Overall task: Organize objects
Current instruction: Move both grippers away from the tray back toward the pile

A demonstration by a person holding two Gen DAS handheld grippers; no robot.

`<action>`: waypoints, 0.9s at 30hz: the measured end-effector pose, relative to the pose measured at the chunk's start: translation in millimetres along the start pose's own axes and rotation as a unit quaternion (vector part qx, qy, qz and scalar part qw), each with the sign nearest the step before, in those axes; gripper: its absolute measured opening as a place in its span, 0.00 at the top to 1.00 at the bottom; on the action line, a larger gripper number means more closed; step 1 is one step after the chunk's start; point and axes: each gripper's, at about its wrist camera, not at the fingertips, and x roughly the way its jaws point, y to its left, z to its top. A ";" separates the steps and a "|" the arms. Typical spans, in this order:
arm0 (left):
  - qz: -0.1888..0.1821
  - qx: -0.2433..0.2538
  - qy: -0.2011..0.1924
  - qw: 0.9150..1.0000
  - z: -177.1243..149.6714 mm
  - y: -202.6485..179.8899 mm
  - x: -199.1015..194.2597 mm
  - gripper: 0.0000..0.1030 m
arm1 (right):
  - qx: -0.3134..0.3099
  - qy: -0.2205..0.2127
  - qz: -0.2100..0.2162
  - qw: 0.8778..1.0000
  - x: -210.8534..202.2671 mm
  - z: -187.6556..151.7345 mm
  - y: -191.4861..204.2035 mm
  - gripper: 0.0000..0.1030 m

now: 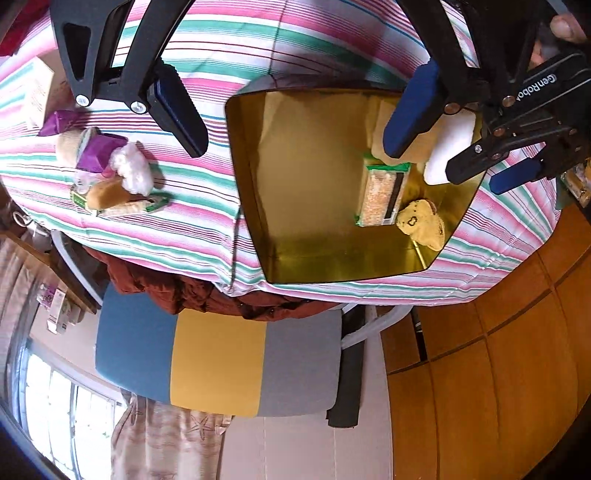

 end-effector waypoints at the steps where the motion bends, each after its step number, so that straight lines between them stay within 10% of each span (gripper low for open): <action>1: 0.000 0.002 0.000 1.000 -0.5 -0.5 -0.3 0.31 | 0.000 -0.002 -0.002 1.000 -1.3 -0.4 -1.1 0.06; 27: -0.054 0.062 0.021 0.996 -17.8 -42.5 -6.0 0.31 | 0.050 0.010 -0.063 0.997 -13.3 -17.9 -69.0 0.03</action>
